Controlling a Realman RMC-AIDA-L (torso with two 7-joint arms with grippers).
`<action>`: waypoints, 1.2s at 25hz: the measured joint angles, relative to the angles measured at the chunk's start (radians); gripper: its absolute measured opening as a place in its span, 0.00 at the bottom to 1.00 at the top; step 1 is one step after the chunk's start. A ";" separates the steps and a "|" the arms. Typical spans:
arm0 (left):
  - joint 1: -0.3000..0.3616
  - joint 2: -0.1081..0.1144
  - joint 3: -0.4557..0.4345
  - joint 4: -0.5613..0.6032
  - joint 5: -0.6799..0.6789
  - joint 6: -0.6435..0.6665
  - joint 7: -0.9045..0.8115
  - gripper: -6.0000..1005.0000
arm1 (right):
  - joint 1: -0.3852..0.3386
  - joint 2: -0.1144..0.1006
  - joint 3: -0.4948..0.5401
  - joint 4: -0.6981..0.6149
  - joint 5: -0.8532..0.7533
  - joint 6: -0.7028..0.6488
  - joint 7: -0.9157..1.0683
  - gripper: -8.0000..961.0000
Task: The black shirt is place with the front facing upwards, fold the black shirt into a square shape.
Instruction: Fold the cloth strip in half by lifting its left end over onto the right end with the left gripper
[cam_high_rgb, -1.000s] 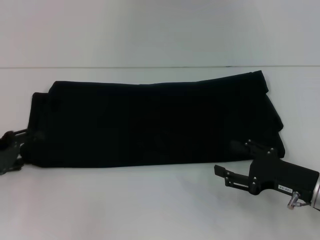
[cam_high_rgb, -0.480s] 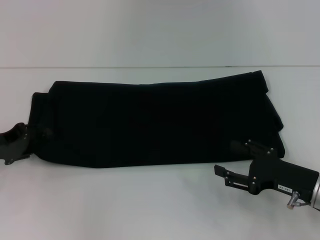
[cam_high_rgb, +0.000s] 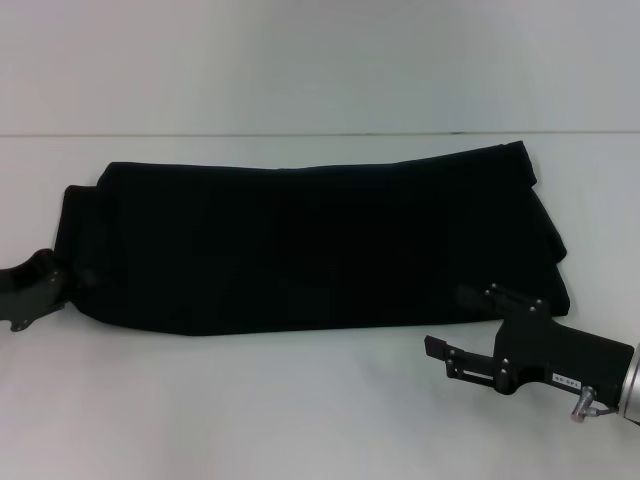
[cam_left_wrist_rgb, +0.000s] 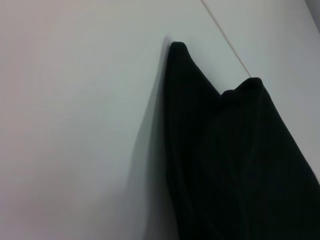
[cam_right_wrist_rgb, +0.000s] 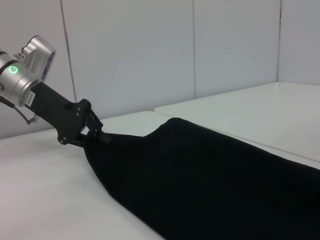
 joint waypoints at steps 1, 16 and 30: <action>0.000 0.000 0.000 0.002 0.000 -0.001 0.000 0.24 | 0.000 0.000 -0.001 0.000 0.000 0.000 0.000 0.89; 0.050 0.042 -0.091 0.068 -0.006 0.010 0.028 0.07 | -0.002 0.000 0.007 0.000 0.005 -0.009 0.003 0.89; 0.096 0.091 -0.220 0.097 -0.003 0.042 0.033 0.08 | -0.014 -0.002 0.008 0.000 0.008 -0.008 0.005 0.89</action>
